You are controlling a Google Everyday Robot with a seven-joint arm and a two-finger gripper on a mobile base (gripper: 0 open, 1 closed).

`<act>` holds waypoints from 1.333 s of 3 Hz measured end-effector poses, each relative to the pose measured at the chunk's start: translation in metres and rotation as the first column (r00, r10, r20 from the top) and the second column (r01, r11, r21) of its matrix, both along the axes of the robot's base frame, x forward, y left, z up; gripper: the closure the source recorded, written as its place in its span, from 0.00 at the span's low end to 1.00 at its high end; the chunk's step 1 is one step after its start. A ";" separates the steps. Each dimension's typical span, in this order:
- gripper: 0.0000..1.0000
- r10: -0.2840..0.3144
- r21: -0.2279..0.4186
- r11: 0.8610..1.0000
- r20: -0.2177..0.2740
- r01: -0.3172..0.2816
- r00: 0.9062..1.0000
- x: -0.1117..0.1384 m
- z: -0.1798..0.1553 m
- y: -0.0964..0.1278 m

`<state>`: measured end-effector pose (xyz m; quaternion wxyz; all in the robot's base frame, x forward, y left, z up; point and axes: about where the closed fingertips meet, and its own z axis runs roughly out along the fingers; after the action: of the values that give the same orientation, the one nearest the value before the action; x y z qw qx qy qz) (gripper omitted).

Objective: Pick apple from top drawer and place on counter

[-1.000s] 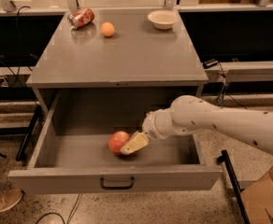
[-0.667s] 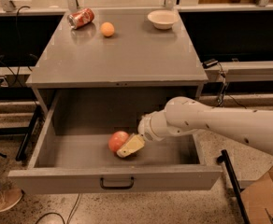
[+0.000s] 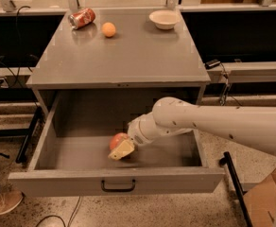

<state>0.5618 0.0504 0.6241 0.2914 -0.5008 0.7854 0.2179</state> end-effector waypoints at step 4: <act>1.00 0.093 -0.011 0.996 0.148 -0.092 0.985 -0.031 0.144 -0.034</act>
Offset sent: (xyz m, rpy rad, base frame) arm -0.0084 0.0094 0.0254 0.0135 -0.0202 0.0505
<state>0.5304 0.0161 0.7676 0.3375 -0.5521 0.7379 0.1919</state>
